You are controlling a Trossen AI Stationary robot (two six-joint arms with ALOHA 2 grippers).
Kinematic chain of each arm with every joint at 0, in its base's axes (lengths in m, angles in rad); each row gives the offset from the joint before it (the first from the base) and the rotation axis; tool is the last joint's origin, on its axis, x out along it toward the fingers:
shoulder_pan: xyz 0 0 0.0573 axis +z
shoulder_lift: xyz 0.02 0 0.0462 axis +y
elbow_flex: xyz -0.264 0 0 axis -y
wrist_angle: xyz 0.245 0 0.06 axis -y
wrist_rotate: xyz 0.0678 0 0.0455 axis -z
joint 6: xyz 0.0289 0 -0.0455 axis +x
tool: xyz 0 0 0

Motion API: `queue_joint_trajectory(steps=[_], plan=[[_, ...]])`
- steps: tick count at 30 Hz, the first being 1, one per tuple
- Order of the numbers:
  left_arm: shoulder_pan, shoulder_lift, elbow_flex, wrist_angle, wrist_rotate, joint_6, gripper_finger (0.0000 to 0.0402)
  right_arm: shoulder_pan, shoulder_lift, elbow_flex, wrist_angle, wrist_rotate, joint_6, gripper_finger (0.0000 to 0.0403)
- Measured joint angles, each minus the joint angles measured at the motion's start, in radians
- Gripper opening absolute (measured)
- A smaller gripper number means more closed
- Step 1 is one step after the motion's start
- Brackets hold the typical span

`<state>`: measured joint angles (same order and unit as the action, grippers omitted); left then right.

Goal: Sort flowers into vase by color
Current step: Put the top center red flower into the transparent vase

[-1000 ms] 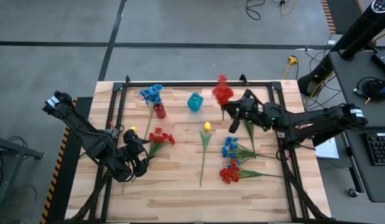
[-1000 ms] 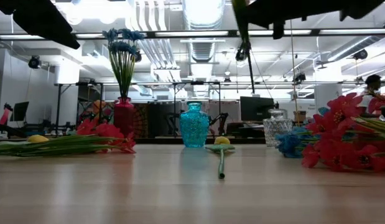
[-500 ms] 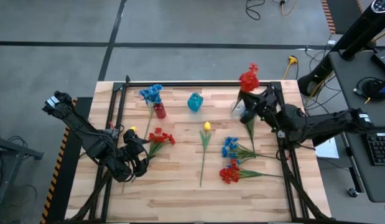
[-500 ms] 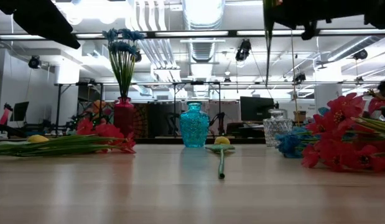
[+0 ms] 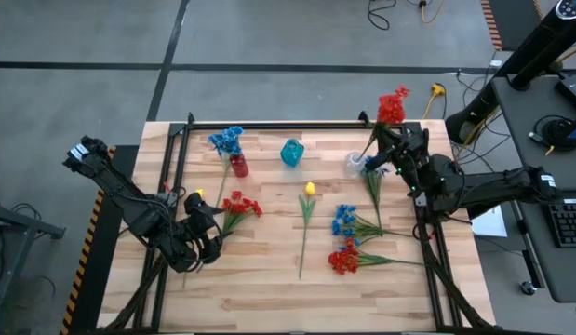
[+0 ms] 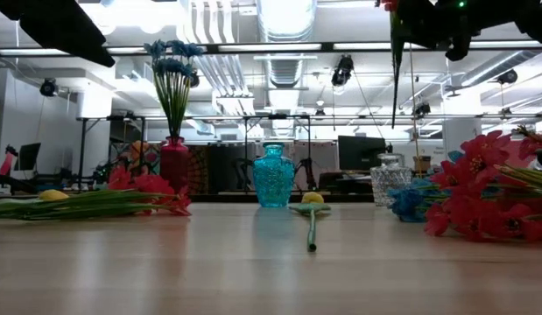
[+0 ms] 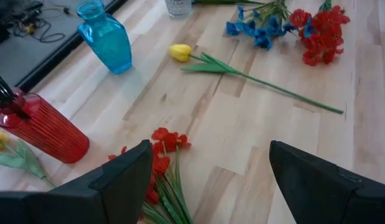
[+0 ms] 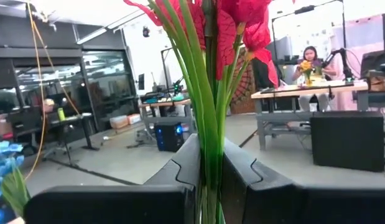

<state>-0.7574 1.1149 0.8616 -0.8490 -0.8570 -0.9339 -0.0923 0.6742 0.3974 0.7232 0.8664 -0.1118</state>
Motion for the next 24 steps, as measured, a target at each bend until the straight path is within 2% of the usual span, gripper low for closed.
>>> queue_joint_trajectory(steps=[10,24], plan=[[0.000,0.000,0.000,0.003,-0.026,-0.003,0.0302,-0.041,0.012,0.000,-0.069,0.000,0.069,0.0029],[0.000,0.000,0.000,0.003,-0.027,-0.003,0.0302,-0.041,0.016,-0.003,-0.092,0.000,0.088,0.0029]])
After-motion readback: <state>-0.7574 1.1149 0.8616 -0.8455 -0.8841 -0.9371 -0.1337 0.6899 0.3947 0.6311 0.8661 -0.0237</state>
